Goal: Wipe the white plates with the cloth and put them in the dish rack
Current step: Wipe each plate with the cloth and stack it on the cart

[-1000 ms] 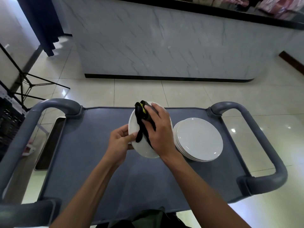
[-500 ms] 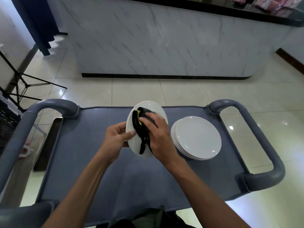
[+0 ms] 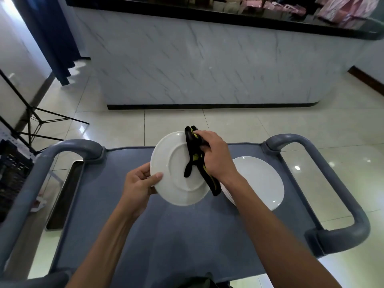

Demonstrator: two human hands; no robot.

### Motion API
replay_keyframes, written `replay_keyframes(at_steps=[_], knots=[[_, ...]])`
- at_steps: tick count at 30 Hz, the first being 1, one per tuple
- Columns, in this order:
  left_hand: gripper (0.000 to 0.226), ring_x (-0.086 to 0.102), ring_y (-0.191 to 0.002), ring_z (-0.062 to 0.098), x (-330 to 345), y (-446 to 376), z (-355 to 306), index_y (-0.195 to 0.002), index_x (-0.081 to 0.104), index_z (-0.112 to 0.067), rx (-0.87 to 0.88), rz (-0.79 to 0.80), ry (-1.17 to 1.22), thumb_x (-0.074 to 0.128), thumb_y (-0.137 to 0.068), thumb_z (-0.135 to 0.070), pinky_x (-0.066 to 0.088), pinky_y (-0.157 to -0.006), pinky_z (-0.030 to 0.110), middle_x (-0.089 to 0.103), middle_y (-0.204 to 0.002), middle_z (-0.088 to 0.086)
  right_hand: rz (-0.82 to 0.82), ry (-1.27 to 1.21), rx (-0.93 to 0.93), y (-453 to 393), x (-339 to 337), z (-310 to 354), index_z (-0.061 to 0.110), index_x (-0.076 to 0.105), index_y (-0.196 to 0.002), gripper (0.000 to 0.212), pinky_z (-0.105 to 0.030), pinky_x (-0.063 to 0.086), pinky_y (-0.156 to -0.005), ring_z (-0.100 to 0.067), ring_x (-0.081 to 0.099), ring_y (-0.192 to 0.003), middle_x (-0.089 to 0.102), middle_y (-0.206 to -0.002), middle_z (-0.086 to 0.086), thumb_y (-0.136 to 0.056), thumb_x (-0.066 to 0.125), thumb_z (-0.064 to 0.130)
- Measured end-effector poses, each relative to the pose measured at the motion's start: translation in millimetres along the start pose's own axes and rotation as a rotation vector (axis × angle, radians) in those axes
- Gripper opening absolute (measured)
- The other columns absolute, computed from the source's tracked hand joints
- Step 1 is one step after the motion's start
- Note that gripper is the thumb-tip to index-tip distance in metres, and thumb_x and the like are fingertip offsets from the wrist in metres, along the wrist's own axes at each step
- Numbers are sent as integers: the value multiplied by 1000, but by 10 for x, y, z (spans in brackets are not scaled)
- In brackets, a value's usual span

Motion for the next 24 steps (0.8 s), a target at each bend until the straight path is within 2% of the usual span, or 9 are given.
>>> replay_keyframes(at_steps=[4,9,11,16,20,24], knots=[[36,70,-77,23,-38,-15,13,-114,70,-5,-3,-48,47,66,-78,-7,58,-58,34,76,-95,12,22,-20,76,-21,-53,-84,16,63,-130,46,-18,40,-98,-14,56,-113,63,-125,-3,-92,49,-7],[26,70,-79,20,-131,-99,17,-115,66,0,-22,-148,169,55,-92,4,60,-61,32,75,-96,9,9,-63,160,120,-34,-243,21,64,-127,47,-3,37,-88,-11,57,-108,64,-121,2,-91,51,-7],[25,70,-79,19,-131,-134,4,-115,66,0,-17,-169,183,54,-94,3,60,-62,32,74,-96,9,-12,-73,154,180,3,-255,17,63,-128,47,-6,39,-92,-11,57,-111,64,-125,0,-91,51,-8],[28,70,-86,20,-30,-212,-21,-120,64,0,8,-230,243,54,-93,4,62,-68,35,73,-104,11,-42,-78,84,332,143,-193,11,62,-130,46,-34,44,-103,-18,55,-116,62,-126,-1,-91,51,-9],[31,69,-90,21,108,-270,-21,-123,62,-1,18,-280,295,51,-94,5,63,-73,39,71,-109,12,-81,8,-47,510,293,-88,11,62,-132,43,-36,42,-105,-25,50,-120,58,-131,-4,-92,54,-4],[31,68,-92,25,238,-319,-18,-124,61,0,26,-326,304,49,-96,5,62,-71,38,69,-111,15,-14,176,-226,686,357,-100,15,63,-131,51,-45,44,-99,-29,50,-123,57,-134,-8,-83,70,2]])
Point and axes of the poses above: each hand's wrist, its own y-axis away from the middle knuckle, its own x-axis out of the palm, z = x × y, the point moved 2 cm from there along -y, towards the middle knuckle
